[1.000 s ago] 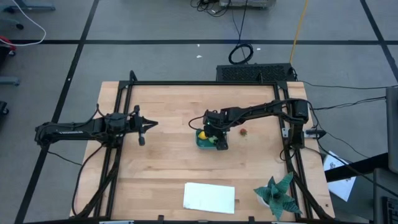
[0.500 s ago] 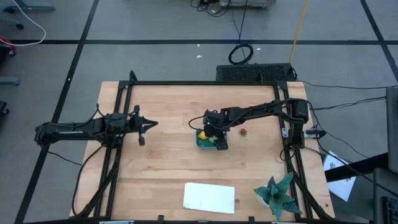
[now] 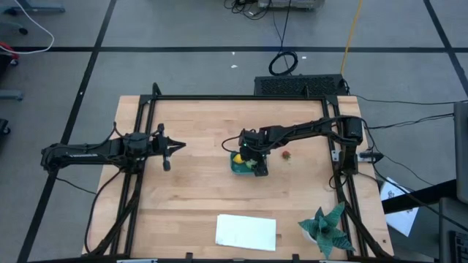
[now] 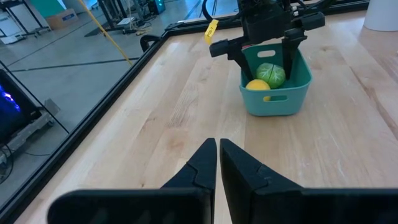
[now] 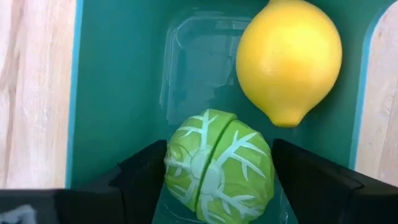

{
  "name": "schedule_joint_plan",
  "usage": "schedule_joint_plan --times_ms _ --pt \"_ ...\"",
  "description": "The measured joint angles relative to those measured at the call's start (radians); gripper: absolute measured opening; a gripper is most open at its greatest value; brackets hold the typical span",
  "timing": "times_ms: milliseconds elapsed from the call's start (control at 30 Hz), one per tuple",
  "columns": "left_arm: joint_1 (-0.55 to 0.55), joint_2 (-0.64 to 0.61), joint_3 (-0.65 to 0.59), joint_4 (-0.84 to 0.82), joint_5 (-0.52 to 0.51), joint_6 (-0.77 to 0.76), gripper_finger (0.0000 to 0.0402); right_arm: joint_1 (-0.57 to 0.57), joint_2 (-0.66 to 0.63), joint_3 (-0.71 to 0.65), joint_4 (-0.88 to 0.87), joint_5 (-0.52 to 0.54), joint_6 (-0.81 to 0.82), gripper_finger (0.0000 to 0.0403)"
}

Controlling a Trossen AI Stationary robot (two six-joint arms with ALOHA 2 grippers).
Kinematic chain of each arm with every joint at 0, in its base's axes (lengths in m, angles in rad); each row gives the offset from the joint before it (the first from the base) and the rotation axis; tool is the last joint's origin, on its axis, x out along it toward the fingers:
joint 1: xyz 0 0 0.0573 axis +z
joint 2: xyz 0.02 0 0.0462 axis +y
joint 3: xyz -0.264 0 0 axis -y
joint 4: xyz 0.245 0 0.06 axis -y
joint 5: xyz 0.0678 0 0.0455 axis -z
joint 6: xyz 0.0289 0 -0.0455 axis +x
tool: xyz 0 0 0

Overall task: Pick and placing Produce into tupperware
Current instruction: Put the green cabbage into the blue bin

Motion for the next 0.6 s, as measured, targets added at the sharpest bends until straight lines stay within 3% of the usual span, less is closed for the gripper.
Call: schedule_joint_plan --times_ms 600 --pt "0.000 0.000 0.000 0.000 0.000 0.000 0.0026 0.007 -0.001 0.001 -0.002 0.027 0.006 0.0297"
